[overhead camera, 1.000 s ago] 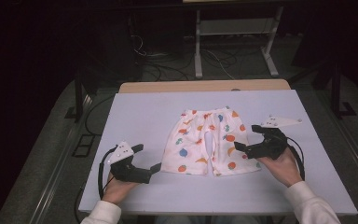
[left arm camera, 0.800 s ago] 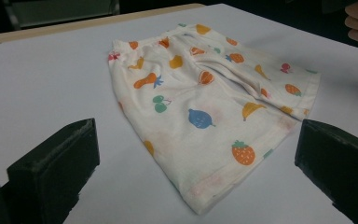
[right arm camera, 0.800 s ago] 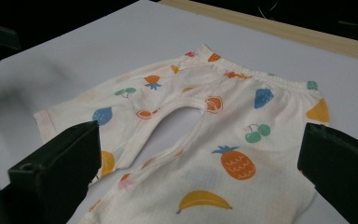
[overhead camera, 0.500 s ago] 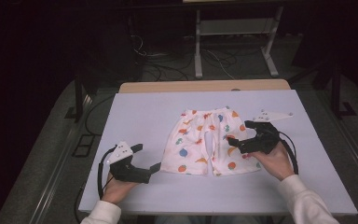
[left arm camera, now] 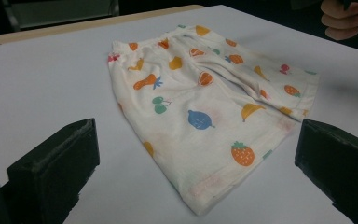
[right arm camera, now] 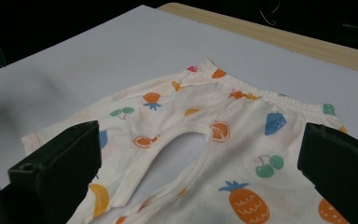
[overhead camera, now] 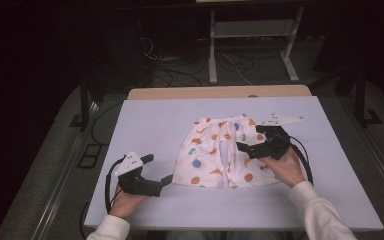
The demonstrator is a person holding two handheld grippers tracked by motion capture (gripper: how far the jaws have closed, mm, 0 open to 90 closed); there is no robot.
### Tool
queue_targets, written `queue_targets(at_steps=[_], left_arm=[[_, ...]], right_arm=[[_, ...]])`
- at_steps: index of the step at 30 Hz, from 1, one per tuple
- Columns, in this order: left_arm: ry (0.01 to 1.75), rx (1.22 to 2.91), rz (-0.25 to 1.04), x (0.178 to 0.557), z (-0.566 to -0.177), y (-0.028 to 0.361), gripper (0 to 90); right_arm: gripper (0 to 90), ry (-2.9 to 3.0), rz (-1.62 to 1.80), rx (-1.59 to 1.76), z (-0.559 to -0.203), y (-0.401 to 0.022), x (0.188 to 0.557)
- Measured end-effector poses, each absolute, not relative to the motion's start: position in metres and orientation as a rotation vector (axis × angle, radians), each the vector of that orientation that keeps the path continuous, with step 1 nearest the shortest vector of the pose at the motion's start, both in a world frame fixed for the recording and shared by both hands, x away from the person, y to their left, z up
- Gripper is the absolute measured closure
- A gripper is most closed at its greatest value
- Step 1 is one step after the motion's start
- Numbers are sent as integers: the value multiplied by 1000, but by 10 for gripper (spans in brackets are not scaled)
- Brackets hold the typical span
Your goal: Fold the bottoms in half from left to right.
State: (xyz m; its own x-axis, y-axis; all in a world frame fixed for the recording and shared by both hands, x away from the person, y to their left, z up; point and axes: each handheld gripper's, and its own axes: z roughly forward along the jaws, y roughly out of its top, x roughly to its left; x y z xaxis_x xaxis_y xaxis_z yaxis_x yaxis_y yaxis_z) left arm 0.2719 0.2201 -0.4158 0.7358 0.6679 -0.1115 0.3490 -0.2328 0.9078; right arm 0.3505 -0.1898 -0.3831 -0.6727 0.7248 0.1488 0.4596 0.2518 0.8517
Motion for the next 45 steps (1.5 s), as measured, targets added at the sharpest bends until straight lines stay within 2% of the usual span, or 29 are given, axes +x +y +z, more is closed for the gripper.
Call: queue_targets(at_steps=[45], left_arm=[[798, 1834, 357, 274, -416, 222, 0]], right_arm=[[0, 2231, 1417, 1143, -386, -142, 402]])
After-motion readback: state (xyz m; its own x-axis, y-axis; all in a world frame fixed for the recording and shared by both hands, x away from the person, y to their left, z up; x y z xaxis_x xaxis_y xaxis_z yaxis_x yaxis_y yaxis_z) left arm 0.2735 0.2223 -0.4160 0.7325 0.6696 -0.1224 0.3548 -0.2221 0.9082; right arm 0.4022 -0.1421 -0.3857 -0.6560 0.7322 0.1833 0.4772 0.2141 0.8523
